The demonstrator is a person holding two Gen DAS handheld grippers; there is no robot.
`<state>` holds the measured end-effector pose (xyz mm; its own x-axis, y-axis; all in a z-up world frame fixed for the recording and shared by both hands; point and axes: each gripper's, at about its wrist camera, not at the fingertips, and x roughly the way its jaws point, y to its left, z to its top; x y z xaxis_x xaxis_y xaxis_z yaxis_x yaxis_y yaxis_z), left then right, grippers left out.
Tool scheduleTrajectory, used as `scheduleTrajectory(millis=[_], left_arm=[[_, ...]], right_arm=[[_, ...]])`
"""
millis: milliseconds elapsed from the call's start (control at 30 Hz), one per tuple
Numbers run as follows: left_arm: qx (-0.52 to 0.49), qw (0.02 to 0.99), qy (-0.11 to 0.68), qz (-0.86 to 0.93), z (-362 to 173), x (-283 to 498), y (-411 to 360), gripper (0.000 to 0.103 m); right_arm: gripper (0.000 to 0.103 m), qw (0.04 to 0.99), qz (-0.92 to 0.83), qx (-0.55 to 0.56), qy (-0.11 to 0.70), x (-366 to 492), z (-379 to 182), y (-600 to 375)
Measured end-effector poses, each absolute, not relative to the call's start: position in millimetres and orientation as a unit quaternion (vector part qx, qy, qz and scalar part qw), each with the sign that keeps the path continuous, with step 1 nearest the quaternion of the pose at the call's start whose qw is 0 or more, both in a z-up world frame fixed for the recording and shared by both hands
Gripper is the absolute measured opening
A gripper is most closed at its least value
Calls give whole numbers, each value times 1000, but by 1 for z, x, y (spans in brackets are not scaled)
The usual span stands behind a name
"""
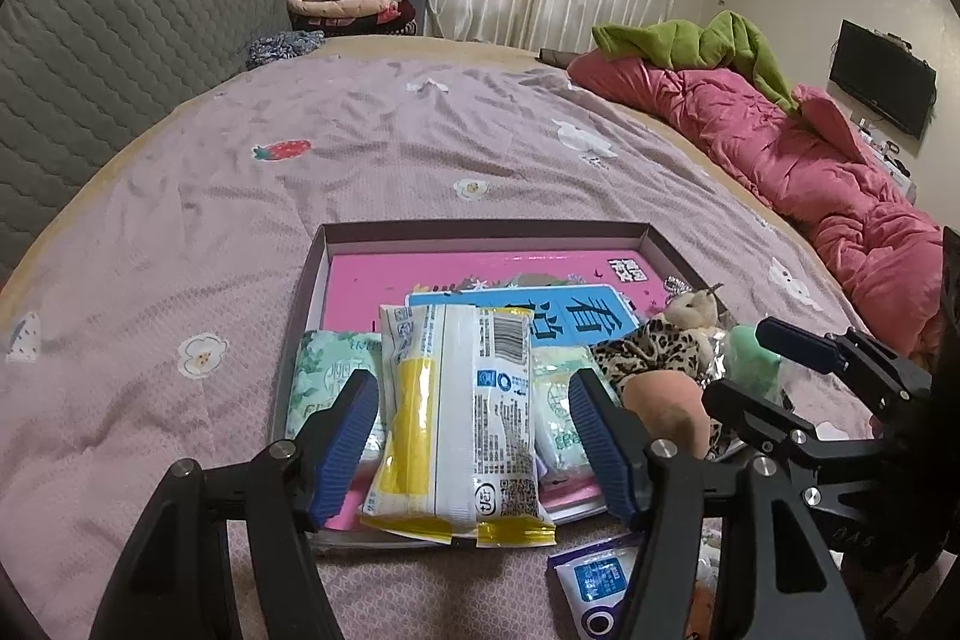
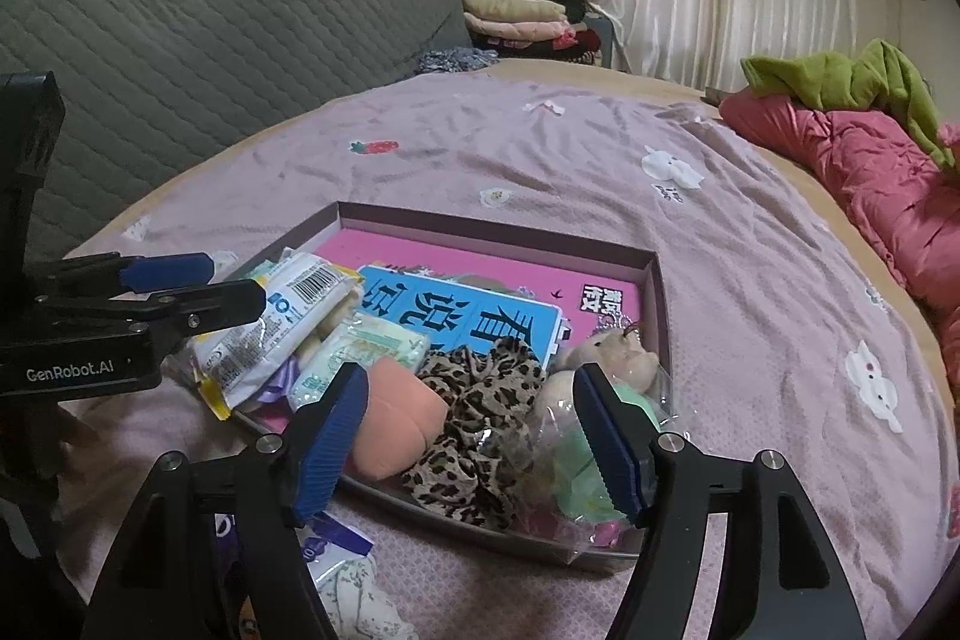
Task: Organize soft objects
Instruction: 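Withdraw both tools from the box toward the purple pack and floral scrunchie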
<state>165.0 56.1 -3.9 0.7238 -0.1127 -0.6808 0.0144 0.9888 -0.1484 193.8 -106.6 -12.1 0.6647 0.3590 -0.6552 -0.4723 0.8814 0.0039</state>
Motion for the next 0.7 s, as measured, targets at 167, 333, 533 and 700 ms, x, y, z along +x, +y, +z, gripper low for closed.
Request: scheduleTrajectory(millis=[167, 333, 533, 700], left_arm=[[-61, 926, 369, -41, -3, 159, 53, 66], [-59, 924, 373, -52, -3, 153, 49, 67], [-62, 921, 379, -58, -6, 139, 41, 68], [-61, 920, 383, -61, -6, 125, 35, 68]], right_arm=[[73, 910, 224, -84, 340, 192, -12, -109], [73, 910, 221, -83, 342, 187, -11, -115], [73, 909, 220, -87, 343, 177, -9, -121], [74, 909, 226, -86, 341, 165, -6, -124]])
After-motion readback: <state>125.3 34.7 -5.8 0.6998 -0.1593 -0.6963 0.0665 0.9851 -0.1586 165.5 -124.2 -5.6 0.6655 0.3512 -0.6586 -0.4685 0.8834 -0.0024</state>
